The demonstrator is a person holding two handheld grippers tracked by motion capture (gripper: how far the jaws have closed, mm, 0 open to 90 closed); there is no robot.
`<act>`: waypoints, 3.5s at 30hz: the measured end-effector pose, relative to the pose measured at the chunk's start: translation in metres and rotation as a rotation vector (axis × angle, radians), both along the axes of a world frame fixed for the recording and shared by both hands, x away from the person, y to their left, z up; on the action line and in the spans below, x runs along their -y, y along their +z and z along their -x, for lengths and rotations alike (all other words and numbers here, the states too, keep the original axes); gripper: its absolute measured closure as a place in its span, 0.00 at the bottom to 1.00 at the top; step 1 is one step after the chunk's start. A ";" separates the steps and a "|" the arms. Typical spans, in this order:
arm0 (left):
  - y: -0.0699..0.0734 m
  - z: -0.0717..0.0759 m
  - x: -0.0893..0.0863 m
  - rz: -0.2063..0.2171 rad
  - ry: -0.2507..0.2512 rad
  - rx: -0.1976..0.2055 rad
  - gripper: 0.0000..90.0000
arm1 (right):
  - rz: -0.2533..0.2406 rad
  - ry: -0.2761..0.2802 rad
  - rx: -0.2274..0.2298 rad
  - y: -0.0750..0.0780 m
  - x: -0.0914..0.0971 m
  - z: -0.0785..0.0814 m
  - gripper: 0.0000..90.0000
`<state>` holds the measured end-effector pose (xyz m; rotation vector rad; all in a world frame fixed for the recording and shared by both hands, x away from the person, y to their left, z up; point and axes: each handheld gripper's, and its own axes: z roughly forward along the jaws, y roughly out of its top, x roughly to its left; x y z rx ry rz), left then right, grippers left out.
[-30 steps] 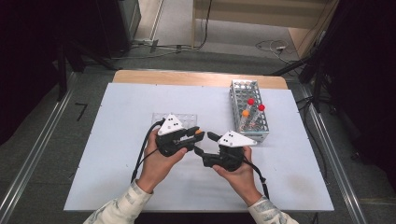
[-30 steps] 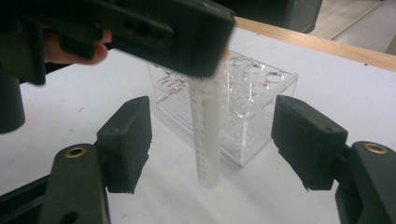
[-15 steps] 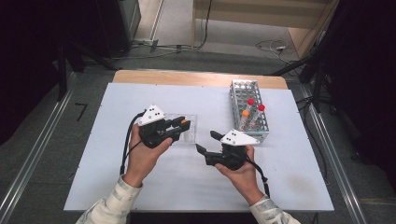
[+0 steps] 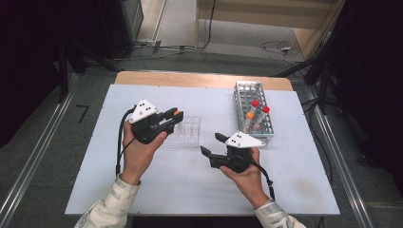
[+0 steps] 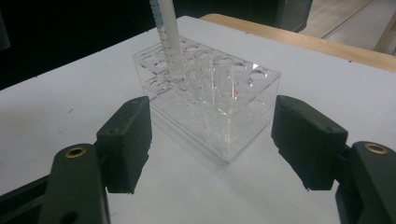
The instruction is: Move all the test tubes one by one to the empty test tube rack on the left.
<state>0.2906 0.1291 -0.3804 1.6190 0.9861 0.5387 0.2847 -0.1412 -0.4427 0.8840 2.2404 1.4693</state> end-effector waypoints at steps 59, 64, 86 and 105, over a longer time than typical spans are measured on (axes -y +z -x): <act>-0.047 -0.020 0.011 -0.035 0.052 -0.123 0.23 | -0.006 -0.188 0.027 0.009 0.039 -0.017 0.29; -0.046 -0.020 0.010 -0.023 0.058 -0.126 0.23 | 0.009 -0.243 0.039 0.011 0.051 -0.022 0.29; -0.044 -0.018 0.009 -0.011 0.066 -0.106 0.24 | 0.058 -0.411 0.024 0.003 0.078 -0.048 0.34; -0.043 -0.018 0.008 -0.009 0.063 -0.108 0.24 | 0.118 -0.441 0.031 -0.011 0.077 -0.074 0.63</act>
